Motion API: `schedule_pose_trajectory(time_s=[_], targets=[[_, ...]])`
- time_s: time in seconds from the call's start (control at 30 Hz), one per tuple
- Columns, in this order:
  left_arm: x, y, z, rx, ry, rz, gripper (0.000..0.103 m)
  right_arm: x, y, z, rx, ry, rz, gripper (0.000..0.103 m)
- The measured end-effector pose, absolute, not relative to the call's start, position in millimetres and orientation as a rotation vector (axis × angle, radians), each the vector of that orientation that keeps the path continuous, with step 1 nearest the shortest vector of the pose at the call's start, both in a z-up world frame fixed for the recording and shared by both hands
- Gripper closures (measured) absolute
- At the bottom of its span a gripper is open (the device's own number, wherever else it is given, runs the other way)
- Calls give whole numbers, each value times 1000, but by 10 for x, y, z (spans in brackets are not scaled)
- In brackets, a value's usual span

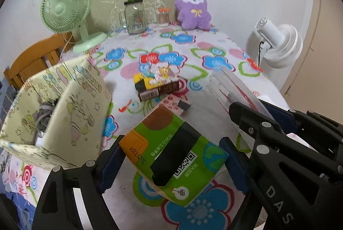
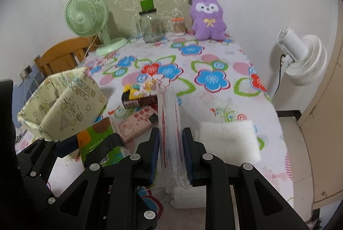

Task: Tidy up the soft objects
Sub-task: 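Carry the tissue pack over the fabric box with the left tool while the right tool holds the sleeve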

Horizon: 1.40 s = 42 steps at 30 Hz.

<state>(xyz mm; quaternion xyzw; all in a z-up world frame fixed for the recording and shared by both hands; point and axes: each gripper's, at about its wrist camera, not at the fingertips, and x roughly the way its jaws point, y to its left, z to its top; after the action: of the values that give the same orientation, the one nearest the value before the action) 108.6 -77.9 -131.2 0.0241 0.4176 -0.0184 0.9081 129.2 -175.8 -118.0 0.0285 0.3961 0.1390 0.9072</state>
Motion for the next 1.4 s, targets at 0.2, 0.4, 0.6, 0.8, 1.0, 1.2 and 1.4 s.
schedule_pose_trajectory(time_s=[0.2, 0.4, 0.6, 0.8, 1.0, 1.2, 1.4], targets=[[995, -788, -1097, 53, 816, -44, 16, 1180, -1780, -952, 58, 776, 272, 78], [899, -800, -920, 54, 778, -53, 16, 1084, -1794, -757, 44, 748, 244, 78], [813, -819, -745, 65, 754, -54, 16, 994, -1832, -574, 36, 720, 221, 78], [766, -828, -583, 63, 730, -62, 16, 956, -1851, -418, 36, 700, 208, 78], [735, -795, -448, 55, 704, -75, 16, 921, -1840, -265, 37, 672, 200, 78], [750, -734, -365, 64, 699, -76, 16, 918, -1784, -190, 41, 671, 189, 78], [787, -623, -331, 68, 697, -76, 15, 939, -1677, -153, 41, 672, 182, 78]])
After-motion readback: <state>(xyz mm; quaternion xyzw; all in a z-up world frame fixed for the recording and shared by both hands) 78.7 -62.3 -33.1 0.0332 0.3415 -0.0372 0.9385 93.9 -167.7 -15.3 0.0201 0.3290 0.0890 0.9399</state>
